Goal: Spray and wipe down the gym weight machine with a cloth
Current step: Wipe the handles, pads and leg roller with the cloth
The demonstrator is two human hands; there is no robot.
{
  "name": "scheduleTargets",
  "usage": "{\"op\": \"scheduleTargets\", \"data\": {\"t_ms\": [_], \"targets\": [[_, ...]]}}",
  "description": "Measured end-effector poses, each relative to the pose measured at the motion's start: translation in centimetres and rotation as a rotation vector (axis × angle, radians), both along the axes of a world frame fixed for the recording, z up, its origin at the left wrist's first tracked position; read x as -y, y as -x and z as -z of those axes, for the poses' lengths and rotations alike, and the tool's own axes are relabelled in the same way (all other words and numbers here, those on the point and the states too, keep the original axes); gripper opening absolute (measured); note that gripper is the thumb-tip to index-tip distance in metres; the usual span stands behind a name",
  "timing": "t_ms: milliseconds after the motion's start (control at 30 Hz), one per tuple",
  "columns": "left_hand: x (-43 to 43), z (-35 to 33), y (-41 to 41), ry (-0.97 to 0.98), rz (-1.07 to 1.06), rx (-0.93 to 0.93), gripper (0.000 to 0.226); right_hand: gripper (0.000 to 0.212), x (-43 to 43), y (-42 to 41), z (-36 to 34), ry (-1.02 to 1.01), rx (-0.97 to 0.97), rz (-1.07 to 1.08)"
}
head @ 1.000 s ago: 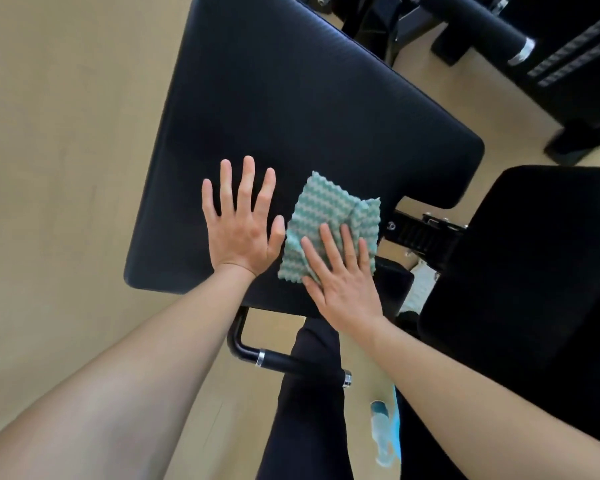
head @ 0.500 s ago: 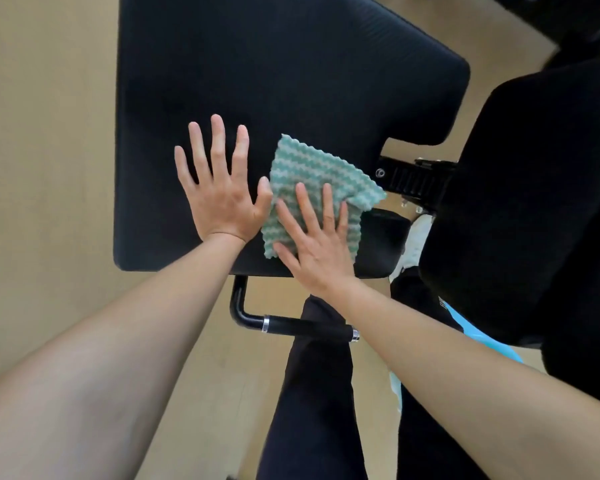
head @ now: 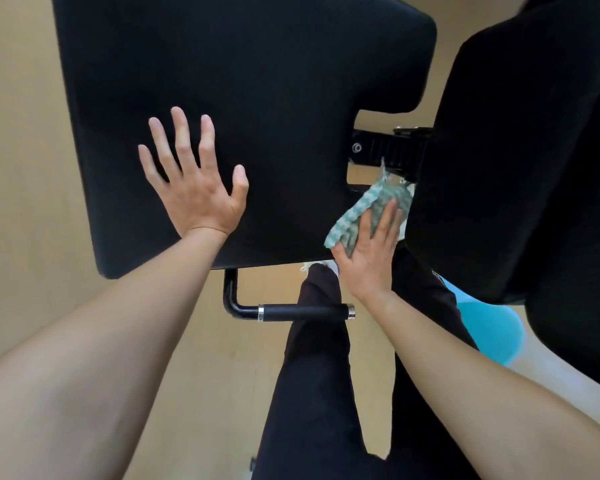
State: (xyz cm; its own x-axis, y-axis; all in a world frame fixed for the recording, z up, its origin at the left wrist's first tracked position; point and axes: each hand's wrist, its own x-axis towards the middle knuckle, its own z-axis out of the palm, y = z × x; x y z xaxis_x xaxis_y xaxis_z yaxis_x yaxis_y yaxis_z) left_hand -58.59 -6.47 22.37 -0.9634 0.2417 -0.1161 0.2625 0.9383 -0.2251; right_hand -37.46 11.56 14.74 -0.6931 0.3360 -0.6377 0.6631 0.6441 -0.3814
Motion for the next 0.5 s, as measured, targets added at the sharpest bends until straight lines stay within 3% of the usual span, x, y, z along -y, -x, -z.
{"op": "scheduleTargets", "data": {"t_ms": [100,167,367,500], "targets": [[0.0,0.0,0.0,0.002,-0.003,0.003,0.075,0.086,2.7,0.8,-1.4,0.056,0.018,0.129],[0.0,0.0,0.0,-0.006,-0.002,-0.002,0.075,0.081,4.4,1.4,-2.2,0.076,0.033,0.107],[0.1,-0.1,-0.1,-0.025,0.012,-0.014,0.076,0.085,8.3,2.6,-4.7,0.264,-0.048,-0.35],[0.6,-0.1,0.2,-0.126,0.041,-0.056,0.067,0.092,7.4,4.0,-5.3,0.305,-0.323,-0.709]]}}
